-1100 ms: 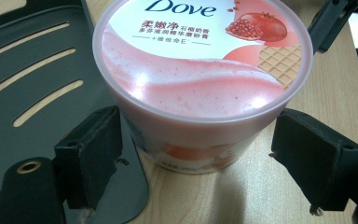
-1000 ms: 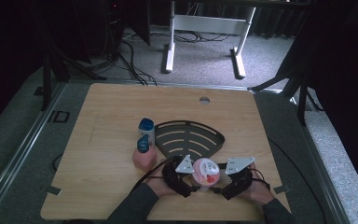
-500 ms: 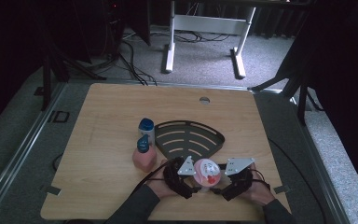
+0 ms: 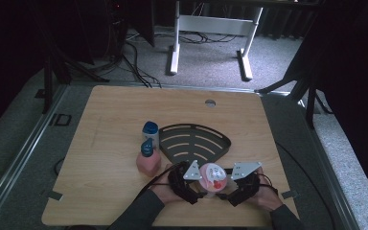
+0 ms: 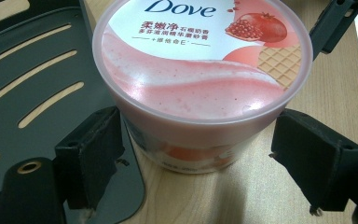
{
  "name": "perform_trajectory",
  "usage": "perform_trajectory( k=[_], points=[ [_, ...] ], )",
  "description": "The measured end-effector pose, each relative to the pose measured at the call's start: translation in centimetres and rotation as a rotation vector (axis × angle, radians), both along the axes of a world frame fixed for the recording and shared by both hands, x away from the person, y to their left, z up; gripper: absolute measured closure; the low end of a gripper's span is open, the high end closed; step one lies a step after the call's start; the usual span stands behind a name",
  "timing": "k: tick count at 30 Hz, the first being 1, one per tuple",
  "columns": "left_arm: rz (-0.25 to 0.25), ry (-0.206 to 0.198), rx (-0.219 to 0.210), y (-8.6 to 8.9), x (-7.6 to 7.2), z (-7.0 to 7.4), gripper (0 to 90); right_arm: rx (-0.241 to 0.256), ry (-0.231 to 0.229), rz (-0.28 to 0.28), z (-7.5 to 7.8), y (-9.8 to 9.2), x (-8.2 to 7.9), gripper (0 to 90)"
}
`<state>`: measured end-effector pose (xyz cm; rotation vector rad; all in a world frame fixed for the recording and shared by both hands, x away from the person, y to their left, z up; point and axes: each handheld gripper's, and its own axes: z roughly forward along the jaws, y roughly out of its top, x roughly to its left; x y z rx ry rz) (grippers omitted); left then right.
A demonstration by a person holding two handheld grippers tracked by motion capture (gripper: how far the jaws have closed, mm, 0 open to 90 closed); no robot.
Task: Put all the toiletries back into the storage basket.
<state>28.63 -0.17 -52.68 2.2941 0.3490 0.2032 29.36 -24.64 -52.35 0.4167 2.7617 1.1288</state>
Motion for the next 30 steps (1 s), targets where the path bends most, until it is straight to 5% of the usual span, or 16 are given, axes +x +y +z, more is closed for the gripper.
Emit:
perform_trajectory(
  k=[30],
  points=[
    [0.013, -0.008, -0.014, 0.3, 0.9, 2.0, 17.0, 0.019, -0.027, 0.010, 2.0, 0.1, 1.0, 11.0]
  ],
)
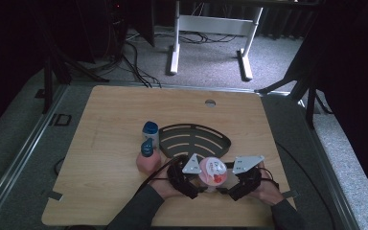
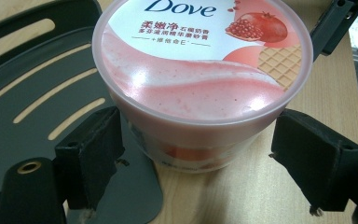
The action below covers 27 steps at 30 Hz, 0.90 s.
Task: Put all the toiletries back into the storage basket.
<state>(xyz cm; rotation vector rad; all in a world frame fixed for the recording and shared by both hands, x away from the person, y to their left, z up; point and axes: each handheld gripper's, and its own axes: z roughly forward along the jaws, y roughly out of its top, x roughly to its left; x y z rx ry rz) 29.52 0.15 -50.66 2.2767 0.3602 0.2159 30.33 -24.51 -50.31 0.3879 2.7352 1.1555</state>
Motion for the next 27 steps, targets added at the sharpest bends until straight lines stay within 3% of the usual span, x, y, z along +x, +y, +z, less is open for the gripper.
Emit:
perform_trajectory(
  k=[27],
  points=[
    [0.010, 0.007, 0.000, -0.4, 1.3, 1.1, 17.0, 0.002, -0.014, -0.005, 1.2, -0.2, 1.3, 10.4]
  ],
)
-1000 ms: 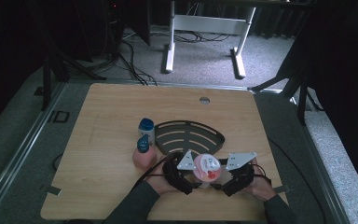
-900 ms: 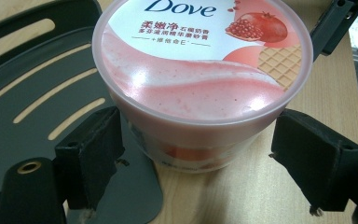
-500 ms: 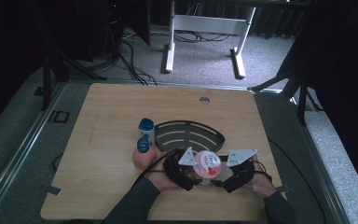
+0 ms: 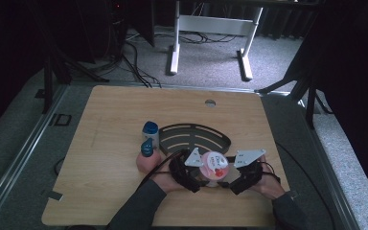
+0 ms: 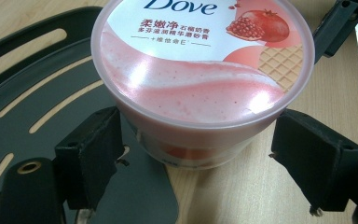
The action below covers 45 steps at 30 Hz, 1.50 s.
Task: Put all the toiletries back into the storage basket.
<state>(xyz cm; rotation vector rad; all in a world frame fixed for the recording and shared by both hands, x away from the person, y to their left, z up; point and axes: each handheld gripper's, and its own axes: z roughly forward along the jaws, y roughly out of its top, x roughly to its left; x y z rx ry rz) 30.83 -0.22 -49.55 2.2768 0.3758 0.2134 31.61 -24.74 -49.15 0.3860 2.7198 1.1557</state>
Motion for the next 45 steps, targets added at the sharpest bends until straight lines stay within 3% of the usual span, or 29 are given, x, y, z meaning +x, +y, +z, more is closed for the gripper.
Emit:
perform_trajectory(
  k=[23, 37, 45],
  points=[
    [0.024, -0.012, -0.024, -0.1, 1.0, 1.2, 17.0, 0.004, -0.022, 0.002, 1.5, -0.1, 1.2, 9.9],
    [0.048, 0.006, -0.038, -0.2, 2.1, 1.1, 16.9, -0.018, -0.042, -0.001, 2.0, 0.0, 2.2, 10.0],
    [0.058, -0.012, -0.034, -0.4, 2.7, 1.4, 16.8, -0.003, -0.039, -0.010, 2.0, -0.1, 3.0, 10.0]
  ],
)
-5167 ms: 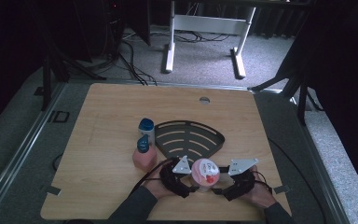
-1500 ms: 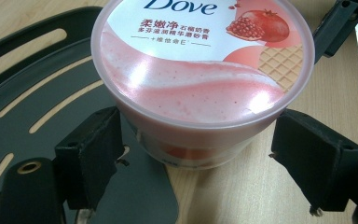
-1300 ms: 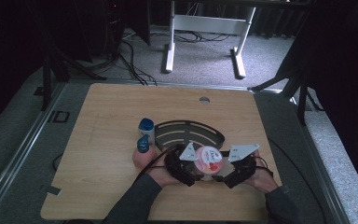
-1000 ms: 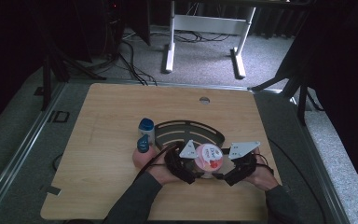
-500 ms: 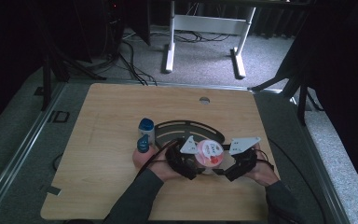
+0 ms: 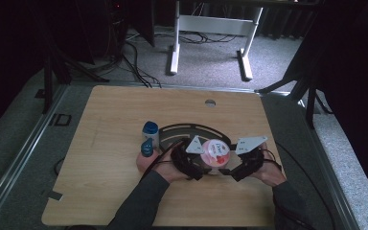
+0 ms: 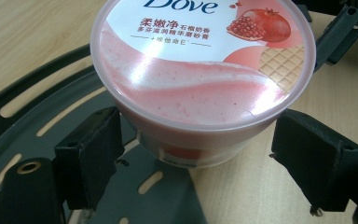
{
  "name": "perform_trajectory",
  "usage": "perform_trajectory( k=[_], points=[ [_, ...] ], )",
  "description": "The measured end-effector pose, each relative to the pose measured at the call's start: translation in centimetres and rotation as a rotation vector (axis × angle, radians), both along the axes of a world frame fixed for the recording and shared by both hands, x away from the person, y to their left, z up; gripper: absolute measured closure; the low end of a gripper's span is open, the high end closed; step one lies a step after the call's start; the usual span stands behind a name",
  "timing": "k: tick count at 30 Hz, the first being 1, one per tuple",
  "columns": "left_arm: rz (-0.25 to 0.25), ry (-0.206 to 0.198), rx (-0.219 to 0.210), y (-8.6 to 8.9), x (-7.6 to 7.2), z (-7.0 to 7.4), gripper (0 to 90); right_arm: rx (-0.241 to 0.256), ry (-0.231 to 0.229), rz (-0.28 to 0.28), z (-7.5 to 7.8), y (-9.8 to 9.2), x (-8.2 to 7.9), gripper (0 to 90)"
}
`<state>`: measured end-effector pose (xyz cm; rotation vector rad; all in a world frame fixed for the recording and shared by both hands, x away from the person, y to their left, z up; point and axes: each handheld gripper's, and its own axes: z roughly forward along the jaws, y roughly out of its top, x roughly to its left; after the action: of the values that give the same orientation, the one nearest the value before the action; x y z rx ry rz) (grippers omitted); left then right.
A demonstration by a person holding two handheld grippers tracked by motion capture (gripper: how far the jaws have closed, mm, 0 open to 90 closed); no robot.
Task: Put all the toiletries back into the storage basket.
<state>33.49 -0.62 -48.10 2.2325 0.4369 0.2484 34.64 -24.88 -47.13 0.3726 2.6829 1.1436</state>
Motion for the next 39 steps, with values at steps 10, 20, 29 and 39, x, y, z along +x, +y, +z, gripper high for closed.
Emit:
perform_trajectory(
  k=[10, 20, 29, 39],
  points=[
    [0.021, -0.008, 0.006, -0.4, 0.8, -0.1, 16.3, -0.003, 0.010, -0.007, -0.2, -0.2, 1.1, 10.0],
    [0.063, -0.028, 0.014, -0.4, 1.5, 0.1, 16.3, -0.003, 0.010, -0.016, -0.1, 0.2, 2.3, 10.0],
    [0.070, -0.031, 0.018, -0.5, 1.9, 0.0, 16.3, -0.021, 0.004, -0.021, -0.1, 0.3, 2.8, 10.0],
    [0.087, -0.033, 0.013, -0.8, 2.8, -0.3, 16.3, -0.015, 0.003, -0.042, -0.3, 0.1, 3.7, 10.0]
  ],
)
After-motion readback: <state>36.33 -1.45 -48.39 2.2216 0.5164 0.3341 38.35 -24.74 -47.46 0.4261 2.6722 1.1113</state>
